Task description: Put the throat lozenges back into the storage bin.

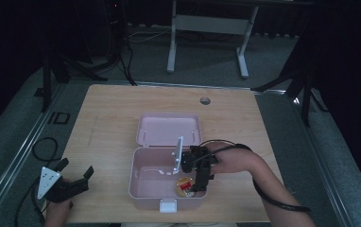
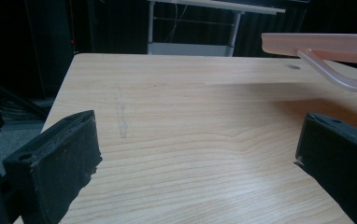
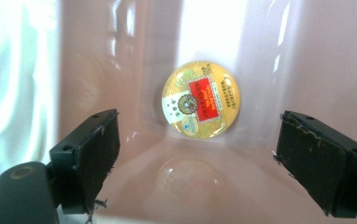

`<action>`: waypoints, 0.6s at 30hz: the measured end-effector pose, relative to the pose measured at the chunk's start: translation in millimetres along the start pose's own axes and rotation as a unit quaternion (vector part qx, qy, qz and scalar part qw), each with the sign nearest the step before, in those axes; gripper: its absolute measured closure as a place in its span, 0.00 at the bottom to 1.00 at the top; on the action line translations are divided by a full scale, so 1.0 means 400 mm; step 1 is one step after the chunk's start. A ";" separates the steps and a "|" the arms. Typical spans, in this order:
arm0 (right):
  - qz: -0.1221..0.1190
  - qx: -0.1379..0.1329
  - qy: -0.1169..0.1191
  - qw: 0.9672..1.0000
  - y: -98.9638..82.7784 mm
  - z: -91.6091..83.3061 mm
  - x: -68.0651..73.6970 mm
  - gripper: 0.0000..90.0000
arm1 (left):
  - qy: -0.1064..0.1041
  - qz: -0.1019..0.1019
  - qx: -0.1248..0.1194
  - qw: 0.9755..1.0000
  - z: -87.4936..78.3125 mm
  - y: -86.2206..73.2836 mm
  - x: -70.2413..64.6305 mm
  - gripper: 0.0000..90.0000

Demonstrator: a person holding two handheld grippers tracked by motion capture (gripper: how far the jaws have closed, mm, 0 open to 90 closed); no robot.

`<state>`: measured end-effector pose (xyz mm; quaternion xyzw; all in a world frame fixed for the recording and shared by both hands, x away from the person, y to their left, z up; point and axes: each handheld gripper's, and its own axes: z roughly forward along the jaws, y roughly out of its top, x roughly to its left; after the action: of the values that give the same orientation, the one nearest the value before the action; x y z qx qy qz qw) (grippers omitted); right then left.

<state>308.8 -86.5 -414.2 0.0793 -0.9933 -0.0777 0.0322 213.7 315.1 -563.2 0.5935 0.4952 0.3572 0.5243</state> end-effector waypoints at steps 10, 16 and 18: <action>0.049 -0.101 -0.028 0.993 -0.121 -0.122 0.011 0.13 | 0.001 0.001 0.001 1.000 0.000 0.000 0.000 0.00; 0.089 -0.137 -0.053 0.985 -0.233 -0.110 0.011 0.13 | 0.001 0.001 0.001 1.000 0.000 0.000 -0.001 0.00; 0.100 -0.148 -0.061 0.982 -0.264 -0.088 0.007 0.13 | 0.001 0.001 0.001 1.000 0.000 0.000 -0.001 0.00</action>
<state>324.8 -195.3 -396.1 -0.0314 -0.9738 -0.2252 -0.0089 213.8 314.9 -563.1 0.5943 0.4954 0.3581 0.5226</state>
